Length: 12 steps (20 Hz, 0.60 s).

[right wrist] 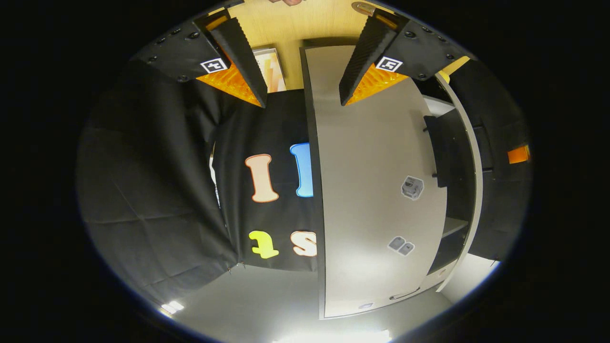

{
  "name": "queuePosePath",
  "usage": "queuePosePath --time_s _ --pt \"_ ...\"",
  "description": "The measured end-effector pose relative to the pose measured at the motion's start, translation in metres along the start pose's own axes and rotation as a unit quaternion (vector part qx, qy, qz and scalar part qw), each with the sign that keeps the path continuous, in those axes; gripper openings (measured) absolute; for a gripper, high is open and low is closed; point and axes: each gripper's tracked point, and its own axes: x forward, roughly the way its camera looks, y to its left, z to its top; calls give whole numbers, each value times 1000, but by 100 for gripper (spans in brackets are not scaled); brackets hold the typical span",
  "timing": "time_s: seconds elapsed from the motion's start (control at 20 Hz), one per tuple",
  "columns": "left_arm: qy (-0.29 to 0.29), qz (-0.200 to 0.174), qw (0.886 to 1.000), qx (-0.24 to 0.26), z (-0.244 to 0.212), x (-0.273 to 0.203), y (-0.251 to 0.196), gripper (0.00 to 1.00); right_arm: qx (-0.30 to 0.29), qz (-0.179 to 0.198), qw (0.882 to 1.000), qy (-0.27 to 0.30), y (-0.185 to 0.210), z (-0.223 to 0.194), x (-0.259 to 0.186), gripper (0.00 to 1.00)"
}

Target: Grasp the bottle in the cabinet with the left hand and place it on the coaster, then close the right door with the right hand and the left door with the left hand.

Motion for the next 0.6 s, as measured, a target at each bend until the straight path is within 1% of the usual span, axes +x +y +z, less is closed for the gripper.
queuePosePath --time_s 0.1,0.15,0.2,0.25,0.3,0.35,0.45,0.5,0.55,0.6 --pt "-6 -7 1000 3 5 -11 9 100 5 17 1000 -10 14 11 3 97" --pt "-11 -8 1000 6 9 -18 13 100 10 26 1000 -6 20 13 4 92" --pt "-17 -8 1000 10 13 -23 17 100 12 30 999 -5 23 16 3 97" --pt "-20 -8 1000 12 17 -26 19 99 11 33 999 -6 26 21 2 92" --pt "-25 -8 1000 14 21 -32 21 99 8 34 999 -13 28 26 2 92" --pt "-30 -6 999 15 24 -35 22 99 4 32 999 -20 29 30 2 97" --pt "-31 -3 999 17 22 -34 22 99 -1 28 999 -29 30 37 3 97" --pt "-29 0 999 17 20 -34 23 99 -2 27 999 -32 32 38 3 92" --pt "-24 2 1000 19 18 -35 23 93 -2 27 999 -34 34 40 2 97" --pt "-19 7 1000 24 18 -35 24 93 -3 32 999 -38 37 42 3 97"
